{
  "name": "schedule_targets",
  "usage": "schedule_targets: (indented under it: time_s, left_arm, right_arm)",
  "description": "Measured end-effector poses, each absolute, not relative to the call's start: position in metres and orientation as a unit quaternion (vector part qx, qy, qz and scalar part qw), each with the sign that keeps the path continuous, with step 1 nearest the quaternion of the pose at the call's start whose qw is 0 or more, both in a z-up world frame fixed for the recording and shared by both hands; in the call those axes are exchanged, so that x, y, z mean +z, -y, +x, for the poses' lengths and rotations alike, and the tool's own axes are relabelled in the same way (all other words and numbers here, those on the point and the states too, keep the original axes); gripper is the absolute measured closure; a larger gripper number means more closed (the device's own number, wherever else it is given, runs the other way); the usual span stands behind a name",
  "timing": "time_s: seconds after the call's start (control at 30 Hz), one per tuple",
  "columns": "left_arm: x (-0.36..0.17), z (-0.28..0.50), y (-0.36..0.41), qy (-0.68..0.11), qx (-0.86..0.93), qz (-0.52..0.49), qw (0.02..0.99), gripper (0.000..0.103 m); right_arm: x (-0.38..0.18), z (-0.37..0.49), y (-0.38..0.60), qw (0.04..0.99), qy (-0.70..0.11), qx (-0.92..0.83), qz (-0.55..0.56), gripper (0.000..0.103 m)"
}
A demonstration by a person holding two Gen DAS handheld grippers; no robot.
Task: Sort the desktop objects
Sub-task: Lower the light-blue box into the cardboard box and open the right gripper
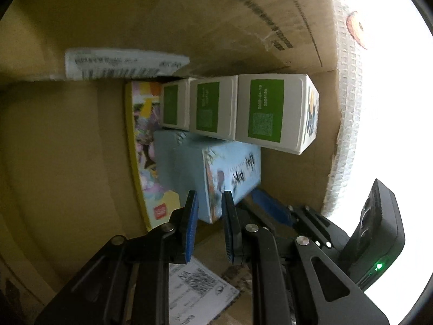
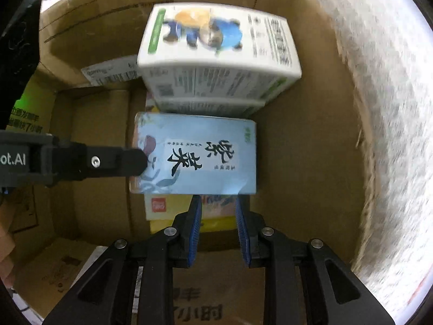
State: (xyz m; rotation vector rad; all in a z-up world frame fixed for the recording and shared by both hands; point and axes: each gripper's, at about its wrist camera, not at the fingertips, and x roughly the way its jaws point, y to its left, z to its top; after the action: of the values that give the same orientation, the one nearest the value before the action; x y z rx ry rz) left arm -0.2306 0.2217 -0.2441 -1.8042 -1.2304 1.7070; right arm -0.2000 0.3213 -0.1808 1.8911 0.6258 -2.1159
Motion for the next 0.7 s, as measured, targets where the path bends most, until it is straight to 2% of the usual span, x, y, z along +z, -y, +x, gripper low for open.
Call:
schedule_targets:
  time_s: [0.1, 0.27, 0.5, 0.57, 0.7]
  left_arm:
    - [-0.247, -0.230, -0.224, 0.455, 0.598, -0.635, 0.181, 0.085]
    - [-0.245, -0.231, -0.234, 0.435, 0.612, -0.635, 0.181, 0.085]
    - [-0.235, -0.229, -0.245, 0.406, 0.636, -0.636, 0.163, 0.084]
    - [-0.226, -0.227, -0.249, 0.385, 0.649, -0.637, 0.160, 0.077]
    - [-0.195, -0.219, -0.258, 0.325, 0.696, -0.618, 0.167, 0.056]
  right_arm:
    - [-0.176, -0.198, -0.315, 0.125, -0.226, -0.727, 0.636, 0.081]
    - [-0.172, -0.192, -0.304, 0.133, -0.254, -0.720, 0.632, 0.081]
    - [-0.158, -0.185, -0.302, 0.142, -0.230, -0.723, 0.635, 0.081]
    - [-0.153, -0.181, -0.300, 0.135, -0.227, -0.730, 0.630, 0.081]
    - [-0.129, -0.166, -0.293, 0.131, -0.234, -0.748, 0.607, 0.081]
